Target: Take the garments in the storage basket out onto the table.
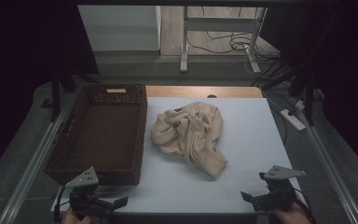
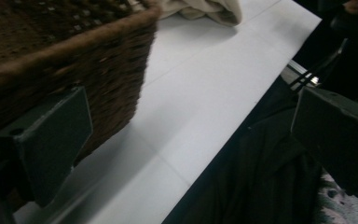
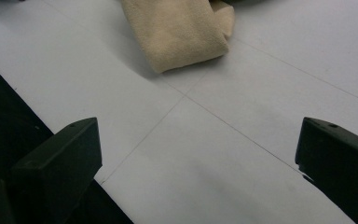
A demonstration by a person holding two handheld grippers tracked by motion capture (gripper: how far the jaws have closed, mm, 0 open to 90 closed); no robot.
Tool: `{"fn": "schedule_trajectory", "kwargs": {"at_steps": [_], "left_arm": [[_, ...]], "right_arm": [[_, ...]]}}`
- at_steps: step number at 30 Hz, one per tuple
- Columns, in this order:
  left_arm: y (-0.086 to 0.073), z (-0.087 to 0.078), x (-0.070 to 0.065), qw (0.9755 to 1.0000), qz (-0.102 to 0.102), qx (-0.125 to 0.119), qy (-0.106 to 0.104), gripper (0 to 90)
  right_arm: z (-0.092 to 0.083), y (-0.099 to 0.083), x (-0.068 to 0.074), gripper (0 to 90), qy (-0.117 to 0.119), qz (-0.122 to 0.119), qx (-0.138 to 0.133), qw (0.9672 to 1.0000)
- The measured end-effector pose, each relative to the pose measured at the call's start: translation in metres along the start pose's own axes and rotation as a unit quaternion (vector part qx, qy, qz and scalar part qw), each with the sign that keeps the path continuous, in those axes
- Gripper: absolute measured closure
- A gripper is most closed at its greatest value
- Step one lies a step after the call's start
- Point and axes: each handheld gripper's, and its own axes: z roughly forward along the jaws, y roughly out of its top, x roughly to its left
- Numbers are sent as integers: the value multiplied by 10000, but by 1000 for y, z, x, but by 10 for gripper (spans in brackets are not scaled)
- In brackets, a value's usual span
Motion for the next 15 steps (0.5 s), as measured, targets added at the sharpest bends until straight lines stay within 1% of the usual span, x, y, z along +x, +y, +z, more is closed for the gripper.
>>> {"fn": "schedule_trajectory", "kwargs": {"at_steps": [2,6,9,13,15], "left_arm": [[-2,-4,2,10000,-49,-72,-1,0],[-6,-11,6,9998,-46,-80,187,0],[-8,-16,9,9996,-112,-147,230,0],[-11,-21,13,9993,-160,-185,266,0],[-12,-23,14,9992,-157,-147,342,0]], "right_arm": [[0,0,0,5,-1,-2,1,10000],[-1,0,0,5,6,12,-8,10000],[-1,0,0,5,0,2,-11,10000],[-1,0,-1,5,2,-14,-20,10000],[-1,0,-1,6,11,0,-40,10000]]}}
